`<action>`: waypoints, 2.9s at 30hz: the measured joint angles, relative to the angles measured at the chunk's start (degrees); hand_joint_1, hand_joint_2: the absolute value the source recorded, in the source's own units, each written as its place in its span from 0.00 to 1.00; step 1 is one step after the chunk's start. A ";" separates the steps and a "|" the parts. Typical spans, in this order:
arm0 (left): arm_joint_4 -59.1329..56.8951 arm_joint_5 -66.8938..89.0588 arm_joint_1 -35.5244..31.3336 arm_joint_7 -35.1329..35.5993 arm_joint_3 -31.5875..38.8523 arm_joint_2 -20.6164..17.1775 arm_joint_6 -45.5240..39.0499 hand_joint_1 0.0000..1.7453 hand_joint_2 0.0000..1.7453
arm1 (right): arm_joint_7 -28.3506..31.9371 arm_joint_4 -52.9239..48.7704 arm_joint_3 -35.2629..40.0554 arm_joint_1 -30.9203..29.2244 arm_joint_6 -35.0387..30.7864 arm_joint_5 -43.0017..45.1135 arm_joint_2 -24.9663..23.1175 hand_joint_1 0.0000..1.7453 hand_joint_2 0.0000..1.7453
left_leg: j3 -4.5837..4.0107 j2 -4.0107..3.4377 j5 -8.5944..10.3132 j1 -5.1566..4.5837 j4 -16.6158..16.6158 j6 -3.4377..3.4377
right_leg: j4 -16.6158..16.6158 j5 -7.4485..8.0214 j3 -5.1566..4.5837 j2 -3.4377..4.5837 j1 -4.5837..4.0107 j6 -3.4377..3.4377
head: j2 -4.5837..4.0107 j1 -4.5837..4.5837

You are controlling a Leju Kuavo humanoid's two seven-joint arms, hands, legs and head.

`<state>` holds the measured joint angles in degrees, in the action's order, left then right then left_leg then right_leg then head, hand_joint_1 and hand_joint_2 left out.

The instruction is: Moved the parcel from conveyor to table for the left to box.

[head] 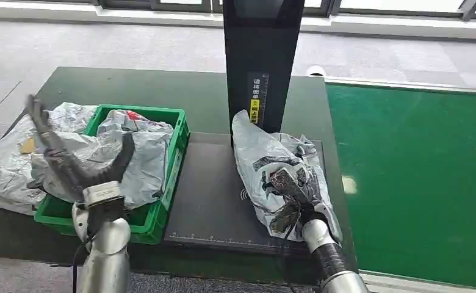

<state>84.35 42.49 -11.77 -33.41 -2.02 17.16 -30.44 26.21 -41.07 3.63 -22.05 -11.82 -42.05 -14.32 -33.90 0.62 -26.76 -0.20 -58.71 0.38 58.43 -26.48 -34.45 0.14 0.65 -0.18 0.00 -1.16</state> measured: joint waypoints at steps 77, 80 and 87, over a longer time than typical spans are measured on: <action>-0.10 45.85 -8.74 22.02 -6.68 2.32 -8.66 1.00 1.00 | 6.40 -1.07 -2.27 -3.79 2.60 0.13 0.02 0.00 0.00 | -0.13 -0.66 0.15 -0.05 -0.02 -0.07 | 0.03 0.38 -0.34 0.69 0.07 -0.07 | 0.00 0.00; 1.11 45.85 -8.55 22.02 -6.90 2.27 -8.66 1.00 1.00 | 6.45 -1.11 -2.47 -3.98 2.58 0.15 0.02 0.00 0.00 | -0.14 -0.66 0.14 -0.05 -0.01 -0.07 | 0.03 0.38 -0.35 0.69 0.07 -0.07 | 0.00 0.00; 4.50 45.70 -11.86 21.57 -2.76 2.14 -9.51 1.00 1.00 | 5.66 -1.29 -6.75 -0.77 1.88 1.18 1.46 0.00 0.00 | -0.19 0.04 0.18 -0.01 0.00 -0.11 | 0.03 0.24 -0.10 -0.01 0.02 -0.10 | 0.00 0.04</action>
<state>88.85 88.19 -23.63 -11.84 -4.78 19.30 -39.95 31.87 -42.36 -3.12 -22.83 -9.94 -40.88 -12.85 -34.08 0.66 -26.59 -0.20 -58.71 0.27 58.46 -26.24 -34.55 0.13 0.67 -0.29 0.00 -1.11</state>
